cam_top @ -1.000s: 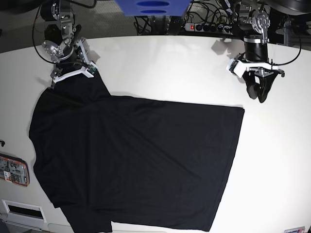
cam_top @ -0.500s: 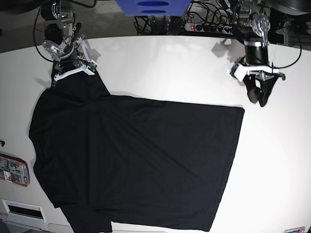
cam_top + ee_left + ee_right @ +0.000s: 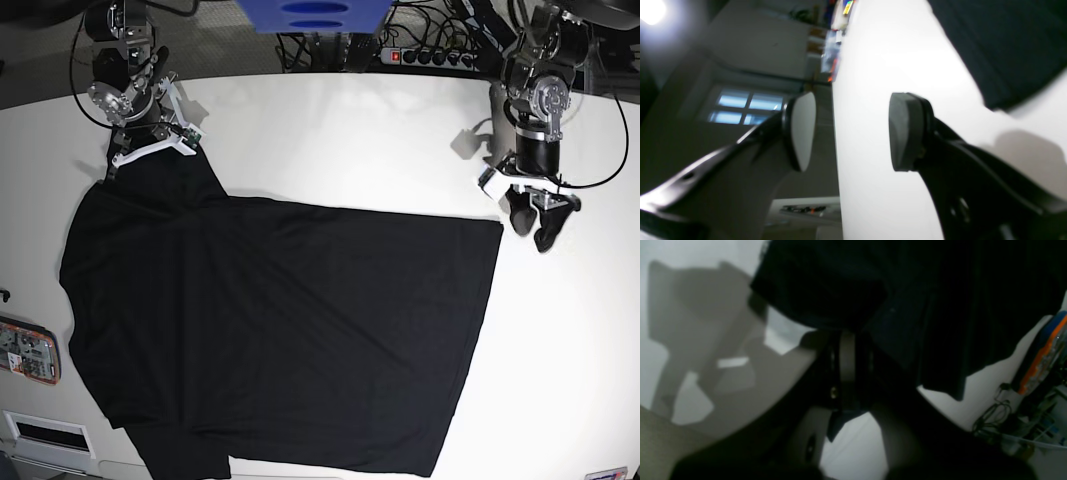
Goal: Fold the T-shirt properly
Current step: 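Lower left gripper onto the opposite shoulder corner and grasp it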
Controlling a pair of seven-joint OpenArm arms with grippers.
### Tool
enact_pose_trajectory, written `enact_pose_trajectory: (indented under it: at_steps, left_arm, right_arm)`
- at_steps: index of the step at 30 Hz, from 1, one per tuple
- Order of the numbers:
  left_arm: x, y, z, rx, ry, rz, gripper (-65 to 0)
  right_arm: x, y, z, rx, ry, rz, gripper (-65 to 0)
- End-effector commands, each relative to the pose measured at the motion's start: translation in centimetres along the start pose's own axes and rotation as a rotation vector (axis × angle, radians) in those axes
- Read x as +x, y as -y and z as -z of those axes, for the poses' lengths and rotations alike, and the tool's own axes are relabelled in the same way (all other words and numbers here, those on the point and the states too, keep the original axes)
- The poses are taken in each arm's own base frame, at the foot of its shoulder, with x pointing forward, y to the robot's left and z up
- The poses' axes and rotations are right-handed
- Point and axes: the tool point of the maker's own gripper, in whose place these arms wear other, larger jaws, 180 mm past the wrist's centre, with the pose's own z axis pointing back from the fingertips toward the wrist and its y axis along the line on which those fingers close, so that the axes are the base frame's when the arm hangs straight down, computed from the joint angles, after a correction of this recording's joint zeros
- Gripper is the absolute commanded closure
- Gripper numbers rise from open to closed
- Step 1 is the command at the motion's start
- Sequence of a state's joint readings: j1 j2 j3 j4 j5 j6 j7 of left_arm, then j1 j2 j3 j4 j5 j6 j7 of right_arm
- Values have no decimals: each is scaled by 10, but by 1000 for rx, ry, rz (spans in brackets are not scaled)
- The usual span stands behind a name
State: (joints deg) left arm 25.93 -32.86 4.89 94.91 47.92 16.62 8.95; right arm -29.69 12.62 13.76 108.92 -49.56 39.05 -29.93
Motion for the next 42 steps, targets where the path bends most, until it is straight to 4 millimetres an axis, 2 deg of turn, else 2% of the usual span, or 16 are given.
enact_pose_trajectory:
  at_steps: [1, 4, 7, 10, 16, 20, 25, 30, 35, 38, 42]
  left_arm:
    - [4, -5, 5, 10, 13, 29, -327]
    - [12, 16, 5, -69, -8, 44, -327]
    - [17, 43, 8, -229, -32, 55, -325]
    - [18, 59, 13, -353, -87, 45, -325]
    - [30, 55, 17, -447, -90, 70, -325]
    - [27, 52, 26, -475, -102, 76, -325]
    - [23, 62, 39, -507, -114, 123, -325]
    - [35, 69, 40, -529, -72, 163, -325]
    - [19, 68, 52, -519, -120, 188, -325]
    - [17, 71, 51, -539, -121, 207, -322]
    - [11, 86, 41, -648, -112, 296, -237]
  right_arm:
    - [2, 9, -4, -30, 10, -4, 0]
    - [2, 9, -4, -30, 10, -4, 0]
    - [2, 9, -4, -30, 10, -4, 0]
    - [2, 10, -4, -31, 10, -4, 0]
    - [2, 10, -4, -32, 9, -5, 0]
    - [2, 10, -4, -31, 10, -4, 0]
    - [2, 10, -4, -31, 10, -4, 0]
    - [1, 10, -4, -31, 7, -4, 0]
    - [1, 10, -4, -31, 7, -4, 0]
    - [1, 10, -4, -31, 7, -4, 0]
    - [1, 10, -4, -31, 7, -4, 0]
